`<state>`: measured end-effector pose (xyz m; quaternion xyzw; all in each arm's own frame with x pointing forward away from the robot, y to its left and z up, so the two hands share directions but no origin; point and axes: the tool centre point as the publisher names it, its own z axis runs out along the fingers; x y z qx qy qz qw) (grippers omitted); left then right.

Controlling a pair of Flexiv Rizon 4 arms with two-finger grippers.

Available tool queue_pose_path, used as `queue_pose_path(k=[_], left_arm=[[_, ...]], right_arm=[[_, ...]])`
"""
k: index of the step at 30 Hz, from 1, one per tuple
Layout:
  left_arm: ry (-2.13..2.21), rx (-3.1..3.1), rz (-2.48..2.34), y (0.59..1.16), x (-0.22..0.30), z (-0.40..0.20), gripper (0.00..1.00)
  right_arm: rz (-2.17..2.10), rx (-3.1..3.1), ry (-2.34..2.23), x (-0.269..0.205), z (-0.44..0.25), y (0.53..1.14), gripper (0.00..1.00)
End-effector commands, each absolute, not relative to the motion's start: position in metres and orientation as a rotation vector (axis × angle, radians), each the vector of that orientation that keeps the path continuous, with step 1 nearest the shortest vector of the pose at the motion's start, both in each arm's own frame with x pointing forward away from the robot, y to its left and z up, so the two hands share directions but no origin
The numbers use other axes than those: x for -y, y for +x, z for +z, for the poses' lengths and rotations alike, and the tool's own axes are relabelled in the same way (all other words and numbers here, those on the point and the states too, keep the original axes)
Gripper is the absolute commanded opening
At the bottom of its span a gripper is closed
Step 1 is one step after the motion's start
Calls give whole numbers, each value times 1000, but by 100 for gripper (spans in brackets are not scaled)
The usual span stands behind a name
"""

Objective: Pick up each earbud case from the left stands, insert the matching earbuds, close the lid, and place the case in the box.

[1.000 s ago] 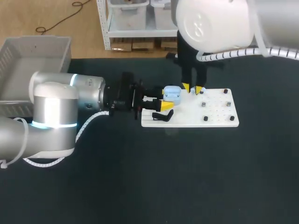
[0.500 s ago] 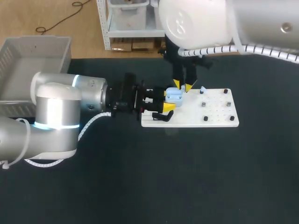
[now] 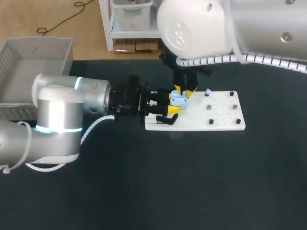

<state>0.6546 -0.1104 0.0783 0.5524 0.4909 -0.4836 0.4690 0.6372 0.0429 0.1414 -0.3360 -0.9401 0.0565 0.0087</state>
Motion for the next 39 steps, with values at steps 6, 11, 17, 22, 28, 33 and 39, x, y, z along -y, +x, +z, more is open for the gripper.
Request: queue_pose_path(k=[6,11,17,22,28,33,39], left_arm=[[1356,-1204,-1186,655,110,78,0],[1356,-1204,-1186,655,110,78,0],[1356,-1204,-1186,655,110,78,0],[1356,-1204,-1186,655,110,78,0],[1356,-1204,-1186,655,110,78,0],[1356,-1204,-1186,655,110,78,0],[1356,-1204,-1186,655,110,78,0]], right_arm=[[201,2912,-1076,-48,136,640,0],[220,2886,-1098,-48,133,642,0],[233,2871,-1109,-49,132,643,0],[226,2851,-1121,-50,130,645,0],[220,2836,-1133,-50,128,646,0],[218,2829,-1143,-50,126,646,0],[221,2819,-1159,-48,125,647,0]])
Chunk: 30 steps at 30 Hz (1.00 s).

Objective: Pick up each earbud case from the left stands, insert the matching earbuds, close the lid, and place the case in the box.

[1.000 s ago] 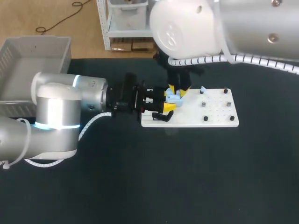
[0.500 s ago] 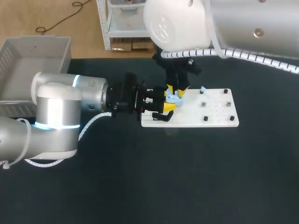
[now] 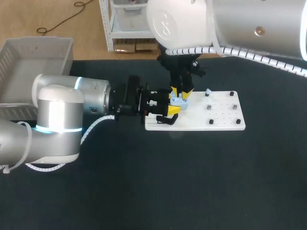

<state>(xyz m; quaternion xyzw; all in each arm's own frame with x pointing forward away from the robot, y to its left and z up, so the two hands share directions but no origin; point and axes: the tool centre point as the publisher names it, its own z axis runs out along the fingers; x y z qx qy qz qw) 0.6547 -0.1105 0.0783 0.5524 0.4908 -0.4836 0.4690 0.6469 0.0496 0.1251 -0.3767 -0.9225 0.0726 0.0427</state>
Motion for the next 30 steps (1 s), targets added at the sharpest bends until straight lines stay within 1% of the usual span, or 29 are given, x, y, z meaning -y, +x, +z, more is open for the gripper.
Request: queue_pose_path(k=[1,30], left_arm=[[1356,-1204,-1186,655,110,78,0],[1356,-1204,-1186,655,110,78,0]], right_arm=[[223,2817,-1161,-47,124,646,0],[253,2839,-1162,-45,112,651,0]])
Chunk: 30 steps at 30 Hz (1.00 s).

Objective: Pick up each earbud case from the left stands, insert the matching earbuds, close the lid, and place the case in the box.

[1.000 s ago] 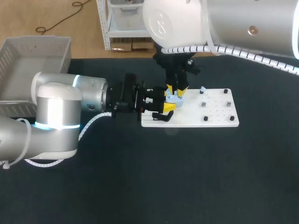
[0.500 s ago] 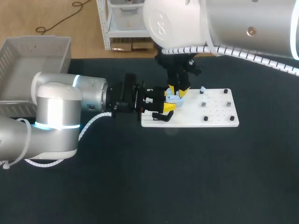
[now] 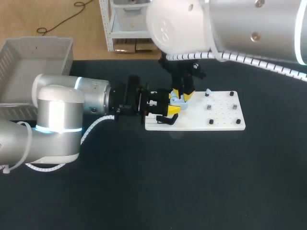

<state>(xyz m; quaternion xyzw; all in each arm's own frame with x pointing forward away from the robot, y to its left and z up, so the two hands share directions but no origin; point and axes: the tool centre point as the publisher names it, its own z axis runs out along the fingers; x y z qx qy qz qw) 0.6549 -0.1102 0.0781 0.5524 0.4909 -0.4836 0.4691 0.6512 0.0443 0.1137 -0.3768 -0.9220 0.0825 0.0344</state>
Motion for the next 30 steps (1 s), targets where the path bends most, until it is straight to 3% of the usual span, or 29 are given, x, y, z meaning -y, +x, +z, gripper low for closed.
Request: queue_pose_path(k=[1,2,3,6,9,13,17,30], left_arm=[[1356,-1204,-1186,655,110,78,0],[1356,-1204,-1186,655,110,78,0],[1356,-1204,-1186,655,110,78,0],[1356,-1204,-1186,655,110,78,0],[1356,-1204,-1186,655,110,78,0],[1356,-1204,-1186,655,110,78,0],[1356,-1204,-1186,655,110,78,0],[1356,-1204,-1186,655,110,78,0]], right_arm=[[252,2841,-1163,-45,112,651,15],[251,2843,-1163,-46,113,651,33],[245,2847,-1164,-46,114,651,43],[230,2856,-1168,-45,119,649,50],[189,2874,-1170,-43,128,644,39],[78,2917,-1159,-35,143,635,42],[-84,2974,-1101,-21,157,632,36],[-386,3189,-710,19,167,650,37]])
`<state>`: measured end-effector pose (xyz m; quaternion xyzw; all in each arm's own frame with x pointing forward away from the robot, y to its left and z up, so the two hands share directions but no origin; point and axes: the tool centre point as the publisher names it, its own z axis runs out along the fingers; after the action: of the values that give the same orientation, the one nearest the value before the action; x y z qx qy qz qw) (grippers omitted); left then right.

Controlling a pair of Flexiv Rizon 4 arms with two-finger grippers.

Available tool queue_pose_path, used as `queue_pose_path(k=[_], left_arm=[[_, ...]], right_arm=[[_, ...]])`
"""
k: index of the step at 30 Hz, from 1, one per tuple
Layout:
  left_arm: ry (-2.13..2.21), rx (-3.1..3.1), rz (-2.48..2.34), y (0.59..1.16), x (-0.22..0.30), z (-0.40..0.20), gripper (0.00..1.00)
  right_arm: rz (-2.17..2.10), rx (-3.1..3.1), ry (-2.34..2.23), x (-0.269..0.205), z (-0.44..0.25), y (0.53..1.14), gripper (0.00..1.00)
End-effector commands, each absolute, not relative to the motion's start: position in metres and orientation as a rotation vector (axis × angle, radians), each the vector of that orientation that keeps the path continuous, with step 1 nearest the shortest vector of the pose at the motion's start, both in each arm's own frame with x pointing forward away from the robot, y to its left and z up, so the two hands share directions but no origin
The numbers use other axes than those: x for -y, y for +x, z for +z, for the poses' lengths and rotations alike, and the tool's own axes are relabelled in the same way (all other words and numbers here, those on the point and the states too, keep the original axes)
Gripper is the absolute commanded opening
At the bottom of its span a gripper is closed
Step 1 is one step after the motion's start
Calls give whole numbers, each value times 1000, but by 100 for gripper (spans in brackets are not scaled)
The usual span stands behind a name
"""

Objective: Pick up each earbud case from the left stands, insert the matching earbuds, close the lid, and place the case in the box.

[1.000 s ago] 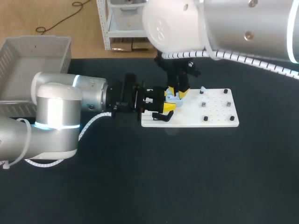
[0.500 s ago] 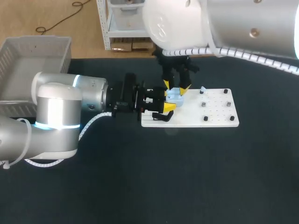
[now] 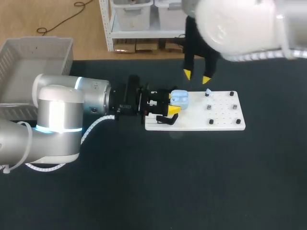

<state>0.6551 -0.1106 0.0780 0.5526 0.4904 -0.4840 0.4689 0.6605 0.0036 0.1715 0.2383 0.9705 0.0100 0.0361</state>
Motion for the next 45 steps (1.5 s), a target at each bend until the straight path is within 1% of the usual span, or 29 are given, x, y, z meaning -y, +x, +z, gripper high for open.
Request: queue_pose_path(k=[1,6,8,13,18,20,25,35,41,45], left_arm=[[1356,-1204,-1186,655,110,78,0],[1356,-1204,-1186,655,110,78,0],[1356,-1204,-1186,655,110,78,0],[1356,-1204,-1186,655,110,78,0],[1356,-1204,-1186,655,110,78,0],[1356,-1204,-1186,655,110,78,0],[1356,-1204,-1186,655,110,78,0],[1356,-1204,-1186,655,110,78,0],[1356,-1204,-1186,655,110,78,0],[1356,-1204,-1186,655,110,78,0]], right_arm=[[362,-2900,615,21,166,653,38],[354,-2898,529,31,157,668,40],[346,-2900,505,37,152,675,39],[298,-2903,440,48,135,693,43],[257,-2896,366,56,117,712,44],[248,-2911,350,60,110,719,45],[252,-2924,329,68,96,738,44],[275,-2970,323,64,63,758,43],[262,-2982,327,57,42,766,47],[258,-2983,333,58,35,768,45]])
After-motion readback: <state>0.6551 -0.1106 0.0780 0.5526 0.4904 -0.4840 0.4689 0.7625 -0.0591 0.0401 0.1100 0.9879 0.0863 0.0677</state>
